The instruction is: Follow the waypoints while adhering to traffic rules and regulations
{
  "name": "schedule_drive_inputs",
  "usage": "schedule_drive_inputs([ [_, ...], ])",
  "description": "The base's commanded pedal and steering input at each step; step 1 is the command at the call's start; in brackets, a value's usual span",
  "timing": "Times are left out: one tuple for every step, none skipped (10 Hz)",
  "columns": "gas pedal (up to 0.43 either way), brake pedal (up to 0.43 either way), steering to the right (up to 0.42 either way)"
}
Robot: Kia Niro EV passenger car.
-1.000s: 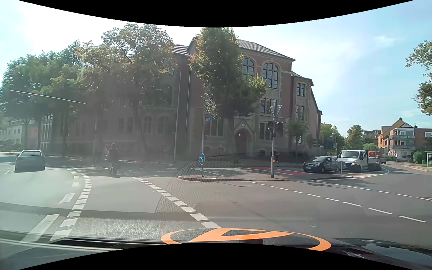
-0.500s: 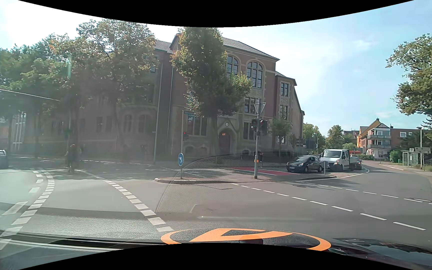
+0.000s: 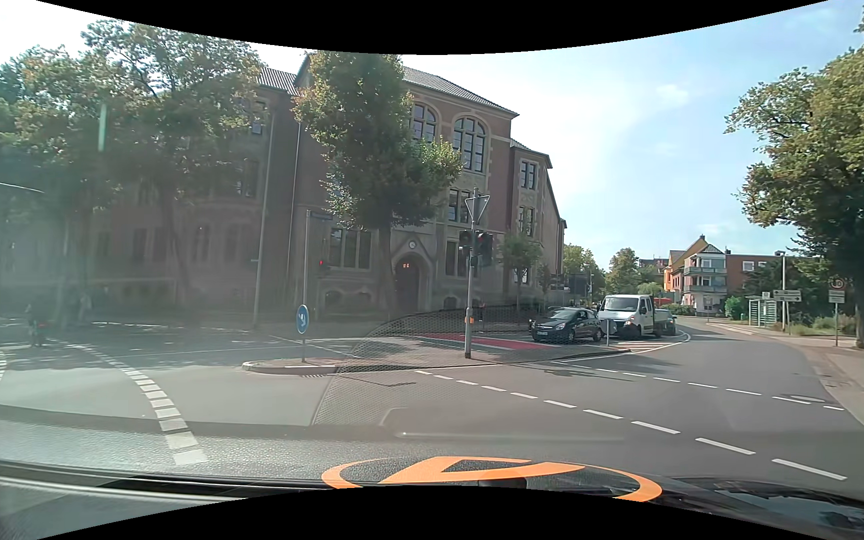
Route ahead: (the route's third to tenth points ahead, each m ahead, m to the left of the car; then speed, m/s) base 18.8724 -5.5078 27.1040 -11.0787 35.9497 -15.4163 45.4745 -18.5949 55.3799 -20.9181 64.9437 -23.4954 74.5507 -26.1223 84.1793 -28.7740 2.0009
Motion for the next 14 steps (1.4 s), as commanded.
schedule_drive_inputs([
  [0.047, 0.000, 0.402],
  [0.047, 0.000, 0.403],
  [0.047, 0.000, 0.406],
  [0.047, 0.000, 0.420],
  [0.047, 0.000, 0.433],
  [0.039, 0.000, 0.448],
  [0.039, 0.000, 0.458],
  [0.039, 0.000, 0.463],
  [0.039, 0.000, 0.468],
  [0.039, 0.000, 0.468],
  [0.067, 0.000, 0.468],
  [0.079, 0.000, 0.469],
  [0.118, 0.000, 0.470],
  [0.130, 0.000, 0.467],
])
